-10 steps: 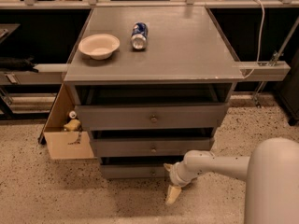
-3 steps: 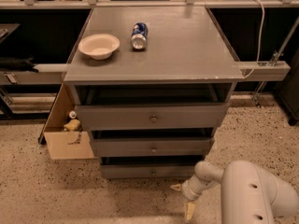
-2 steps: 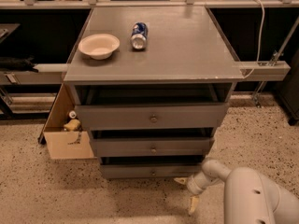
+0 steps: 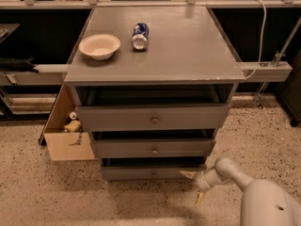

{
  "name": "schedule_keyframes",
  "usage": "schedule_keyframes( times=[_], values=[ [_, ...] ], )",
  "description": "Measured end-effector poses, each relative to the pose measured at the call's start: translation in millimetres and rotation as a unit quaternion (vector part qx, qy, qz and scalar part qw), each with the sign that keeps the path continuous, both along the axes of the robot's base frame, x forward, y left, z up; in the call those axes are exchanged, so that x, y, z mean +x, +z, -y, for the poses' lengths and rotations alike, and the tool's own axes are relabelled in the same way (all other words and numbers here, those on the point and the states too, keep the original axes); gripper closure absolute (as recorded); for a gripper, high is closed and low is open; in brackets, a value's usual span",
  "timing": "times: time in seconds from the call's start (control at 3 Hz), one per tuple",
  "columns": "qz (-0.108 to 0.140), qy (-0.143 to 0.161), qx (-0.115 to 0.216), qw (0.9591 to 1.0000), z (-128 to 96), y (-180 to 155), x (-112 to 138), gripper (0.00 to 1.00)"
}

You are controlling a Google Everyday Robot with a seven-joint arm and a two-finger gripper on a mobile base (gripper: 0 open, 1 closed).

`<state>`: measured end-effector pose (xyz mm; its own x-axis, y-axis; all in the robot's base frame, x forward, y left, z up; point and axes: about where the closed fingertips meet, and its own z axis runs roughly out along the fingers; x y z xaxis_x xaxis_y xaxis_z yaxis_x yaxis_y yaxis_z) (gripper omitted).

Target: Open bottom drawer

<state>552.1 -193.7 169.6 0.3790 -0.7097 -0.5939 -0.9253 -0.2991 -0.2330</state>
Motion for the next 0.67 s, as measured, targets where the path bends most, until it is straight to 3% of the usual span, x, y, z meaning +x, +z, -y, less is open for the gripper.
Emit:
schedule_keyframes(
  times=[0.33, 0.67],
  values=[
    [0.030, 0.010, 0.012, 0.9994, -1.4, 18.0, -0.7, 0.00],
    [0.052, 0.002, 0.000, 0.9987, -9.3, 18.9, 3.0, 0.00]
  ],
)
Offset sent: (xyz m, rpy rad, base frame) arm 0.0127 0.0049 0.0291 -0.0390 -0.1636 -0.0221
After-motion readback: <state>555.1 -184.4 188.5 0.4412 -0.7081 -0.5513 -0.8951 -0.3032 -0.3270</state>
